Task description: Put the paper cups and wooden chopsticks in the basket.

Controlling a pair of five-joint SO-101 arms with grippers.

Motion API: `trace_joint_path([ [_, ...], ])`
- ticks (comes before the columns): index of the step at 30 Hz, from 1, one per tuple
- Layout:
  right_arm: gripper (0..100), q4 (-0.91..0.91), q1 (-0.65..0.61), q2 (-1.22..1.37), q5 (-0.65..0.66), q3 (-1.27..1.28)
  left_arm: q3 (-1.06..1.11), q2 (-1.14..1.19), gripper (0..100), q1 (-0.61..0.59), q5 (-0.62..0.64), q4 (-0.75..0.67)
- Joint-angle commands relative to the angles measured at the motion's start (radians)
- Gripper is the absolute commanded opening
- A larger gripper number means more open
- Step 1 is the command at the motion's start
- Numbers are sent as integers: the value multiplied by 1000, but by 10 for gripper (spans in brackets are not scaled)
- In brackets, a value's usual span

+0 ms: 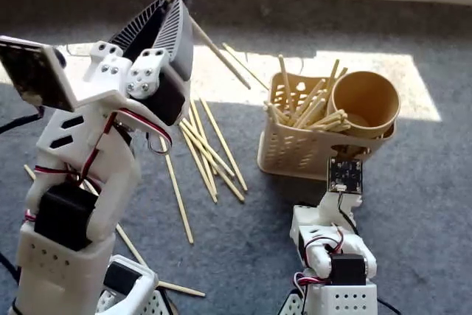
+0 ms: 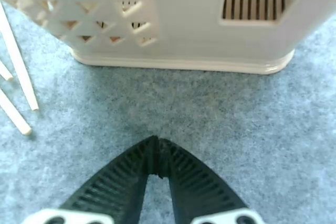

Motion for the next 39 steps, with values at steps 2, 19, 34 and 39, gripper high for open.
trace_joint_path([
  [2, 8, 7, -7, -2, 9, 104, -39, -7, 6, 48, 35, -80],
  [19, 8, 7, -7, -2, 9, 104, 2, 179, 10, 182, -38, -147],
  [34, 8, 7, -7, -2, 9, 104, -99, 211, 98, 217, -40, 34],
  [39, 8, 7, -7, -2, 9, 104, -137, 205, 95, 216, -41, 87],
])
